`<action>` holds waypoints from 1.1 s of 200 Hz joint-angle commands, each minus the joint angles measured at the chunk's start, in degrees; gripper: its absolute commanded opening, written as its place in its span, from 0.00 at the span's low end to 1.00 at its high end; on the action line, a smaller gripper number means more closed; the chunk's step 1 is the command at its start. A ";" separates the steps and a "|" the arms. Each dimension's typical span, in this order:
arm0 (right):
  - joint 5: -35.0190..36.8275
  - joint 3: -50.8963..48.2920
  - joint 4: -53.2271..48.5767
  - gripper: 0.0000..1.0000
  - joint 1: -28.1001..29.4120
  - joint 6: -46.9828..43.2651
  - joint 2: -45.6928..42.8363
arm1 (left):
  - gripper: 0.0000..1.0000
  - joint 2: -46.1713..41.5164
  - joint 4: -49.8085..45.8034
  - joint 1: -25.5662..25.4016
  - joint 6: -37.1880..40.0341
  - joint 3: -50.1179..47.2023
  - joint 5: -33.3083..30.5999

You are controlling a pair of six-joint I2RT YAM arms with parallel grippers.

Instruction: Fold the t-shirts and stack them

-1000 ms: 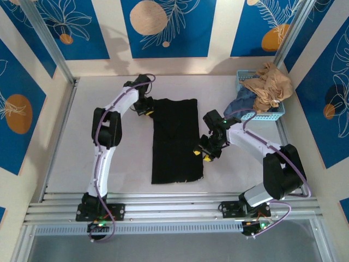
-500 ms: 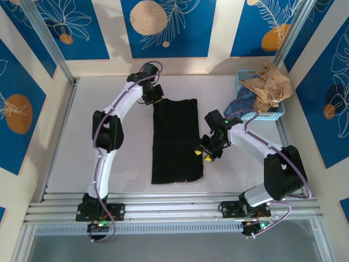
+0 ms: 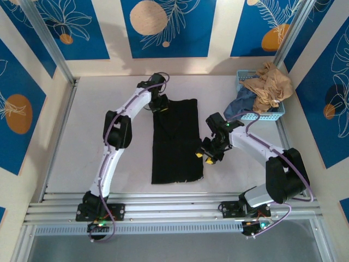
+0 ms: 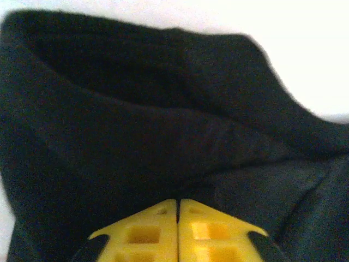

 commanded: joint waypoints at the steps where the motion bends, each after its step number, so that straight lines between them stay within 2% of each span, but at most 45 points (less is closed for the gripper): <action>1: -1.24 -0.65 -0.76 0.42 0.21 0.99 -1.77 | 0.24 0.67 -3.52 -0.06 2.48 3.20 -1.72; 12: -1.20 -0.80 -0.71 0.42 0.24 1.00 -1.90 | 0.40 -0.32 -3.91 -0.10 3.13 3.37 -2.05; 25: -1.30 -0.91 -0.79 0.42 0.21 0.84 -1.91 | 0.53 -2.52 -3.62 -0.15 3.33 2.84 -2.73; 58: -0.90 -0.75 -0.93 0.42 0.24 0.43 -1.73 | 0.62 -10.17 -2.17 -0.27 2.15 1.94 -4.82; 67: -0.59 -0.72 -0.97 0.42 0.02 0.13 -1.72 | 0.68 -12.70 -3.08 -0.35 2.38 1.70 -6.82; 70: -0.45 -0.78 -0.97 0.42 -0.09 0.02 -1.73 | 0.79 -13.53 -3.67 -0.36 2.49 1.44 -7.60; 72: -0.45 -0.81 -0.95 0.42 -0.15 -0.08 -1.73 | 0.82 -14.22 -4.02 -0.36 2.54 1.25 -8.19; 83: -0.24 -1.47 -0.26 0.42 -0.58 -0.56 -1.98 | 0.85 -18.18 -4.82 -0.27 3.33 -1.92 -10.63; 100: -0.54 -3.15 1.21 0.42 -1.55 -1.19 -2.42 | 0.86 -26.02 -2.31 -0.01 4.87 -13.69 -11.75; 122: -1.62 -5.03 2.55 0.42 -2.14 -2.37 -2.92 | 0.82 -36.39 1.80 0.61 5.17 -32.84 -9.01; 145: -3.17 -7.32 3.02 0.42 -2.13 -3.29 -3.55 | 0.69 -46.39 5.62 -0.02 3.05 -53.88 0.43; 168: -5.14 -9.55 3.37 0.43 -1.58 -3.30 -4.55 | 0.58 -53.55 7.26 -3.49 -0.40 -70.27 8.68; 188: -6.49 -10.43 2.80 0.43 -0.28 -2.90 -4.89 | 0.56 -58.50 10.14 -8.16 -5.38 -80.56 13.59; 220: -7.76 -11.62 2.68 0.44 2.95 -1.03 -4.63 | 0.56 -61.95 13.65 -13.25 -11.69 -88.59 17.49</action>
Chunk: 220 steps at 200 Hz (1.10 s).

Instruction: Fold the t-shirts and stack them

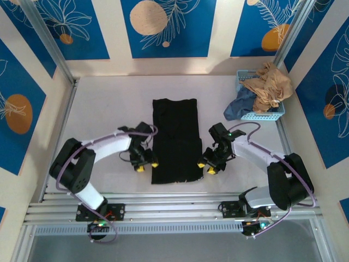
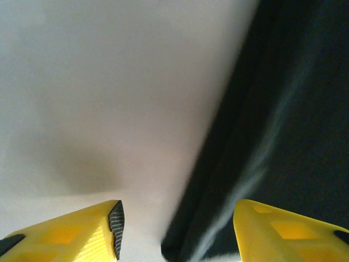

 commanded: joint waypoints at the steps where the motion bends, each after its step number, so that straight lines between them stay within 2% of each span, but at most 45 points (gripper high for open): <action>1: -3.05 -1.38 -1.04 0.44 2.26 1.29 -0.89 | 0.56 -4.38 4.57 -2.16 -6.45 -3.05 6.52; 31: -2.85 -2.77 -0.99 0.44 5.14 3.45 -0.66 | 0.58 -4.46 2.70 -3.26 -6.64 -4.76 7.56; 73: -2.80 -4.23 1.53 0.42 6.44 4.71 0.88 | 0.56 -1.15 8.63 -4.91 -9.15 -5.39 9.02; 99: -2.41 -4.10 4.23 0.37 6.26 5.07 3.66 | 0.46 2.34 11.70 -6.94 -10.82 -4.16 9.18; 117: -2.47 -3.76 6.35 0.28 6.43 5.50 6.26 | 0.35 3.99 12.11 -7.57 -10.95 -3.06 8.27; 151: -2.80 -2.82 6.65 0.02 7.02 5.32 8.15 | 0.00 1.88 10.68 -7.57 -11.00 -3.18 4.58; 178: -1.73 -1.61 0.36 0.00 8.25 3.81 3.25 | 0.00 -3.62 6.07 -7.79 -8.66 -3.94 3.66; 220: -6.68 1.16 -7.94 0.00 8.07 4.04 -4.64 | 0.00 -14.82 2.29 -7.61 -10.08 -4.17 5.25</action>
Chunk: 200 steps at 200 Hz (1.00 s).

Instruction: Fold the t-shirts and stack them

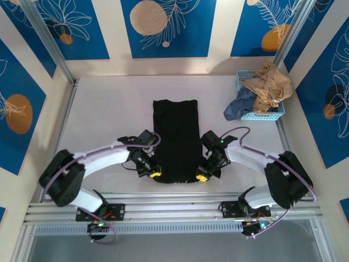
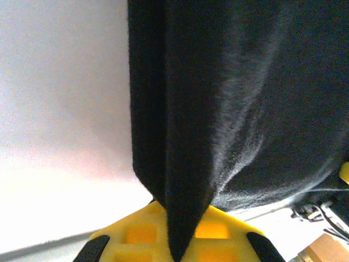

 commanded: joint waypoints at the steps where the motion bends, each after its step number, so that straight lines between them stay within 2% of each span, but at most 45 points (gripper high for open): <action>1: -3.67 3.39 -8.10 0.00 0.11 -0.14 -4.35 | 0.00 -5.75 -4.92 -0.29 -0.39 0.84 -0.53; 36: -4.37 12.25 -12.84 0.00 -4.09 0.41 -4.80 | 0.00 -8.73 -8.11 2.59 -2.92 7.72 -3.64; 74: -6.60 26.44 -16.43 0.00 -11.75 -0.81 2.67 | 0.00 -4.51 -8.95 10.59 -4.27 17.84 -4.83; 103: -8.37 37.89 -15.98 0.00 -16.63 0.10 11.42 | 0.00 3.73 -9.72 16.53 -4.66 27.33 -4.37; 126: -9.03 48.52 -15.21 0.00 -19.47 0.37 21.53 | 0.00 11.53 -5.55 20.47 -6.69 33.95 -2.89; 160: -9.84 62.69 -11.73 0.00 -23.23 3.28 37.91 | 0.00 30.38 -4.75 24.32 -6.31 52.80 -0.99; 169: -9.54 67.41 -11.72 0.00 -23.94 3.65 42.67 | 0.07 36.66 -5.46 24.82 -5.56 59.69 -0.35; 178: -9.67 72.66 -11.49 0.01 -24.34 3.49 47.39 | 0.18 43.16 -5.79 25.29 -4.32 67.21 0.66; 189: -8.50 79.50 -13.25 0.14 -24.73 3.27 53.40 | 0.32 51.76 -7.75 25.66 -3.03 77.37 1.95; 194: -7.71 82.65 -13.86 0.21 -24.87 2.92 55.82 | 0.42 55.21 -9.42 25.94 -2.86 81.80 2.25; 200: -6.31 86.08 -14.80 0.30 -25.07 2.44 58.46 | 0.50 59.09 -9.70 26.20 -2.85 86.38 3.59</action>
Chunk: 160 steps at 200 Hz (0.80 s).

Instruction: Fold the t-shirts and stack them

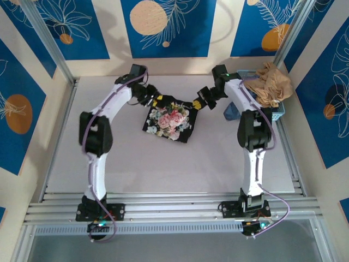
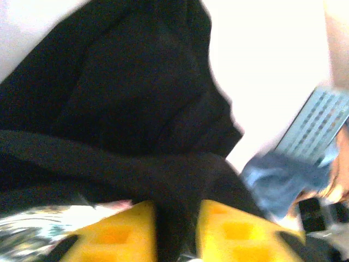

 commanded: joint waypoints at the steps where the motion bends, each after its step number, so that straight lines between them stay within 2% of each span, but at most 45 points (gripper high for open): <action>1: 2.03 11.31 -3.03 0.31 -0.93 0.19 8.68 | 0.51 12.73 -3.59 1.41 1.75 15.63 4.26; 18: 5.12 18.93 -3.30 0.56 -1.49 -1.67 12.98 | 0.66 17.56 -3.39 1.93 3.23 24.30 4.84; 26: 6.36 21.79 -3.94 0.63 -1.76 -2.23 13.97 | 0.70 16.71 -2.65 1.94 5.38 25.43 3.71; 51: 9.13 24.74 -6.12 0.65 -2.67 -3.99 12.53 | 0.69 6.58 -6.78 1.48 13.46 20.30 -4.67; 69: 10.88 20.27 -5.32 0.65 -2.42 -6.11 7.13 | 0.66 -6.28 -4.32 0.73 13.17 2.55 -9.63; 91: 11.00 7.93 -1.55 0.62 -1.32 -8.08 -2.57 | 0.58 -22.22 5.09 -0.05 3.10 -25.51 -9.77; 112: 11.98 -8.17 3.79 0.62 0.96 -8.67 -14.87 | 0.60 -33.58 17.51 -3.55 -9.12 -47.54 -9.45; 133: 12.13 -26.47 11.35 0.62 4.09 -6.31 -28.61 | 0.69 -37.16 28.53 -9.70 -19.07 -58.70 -11.13; 160: 8.41 -48.47 22.29 0.63 6.78 0.95 -44.39 | 0.76 -33.36 43.34 -16.35 -31.62 -64.29 -15.17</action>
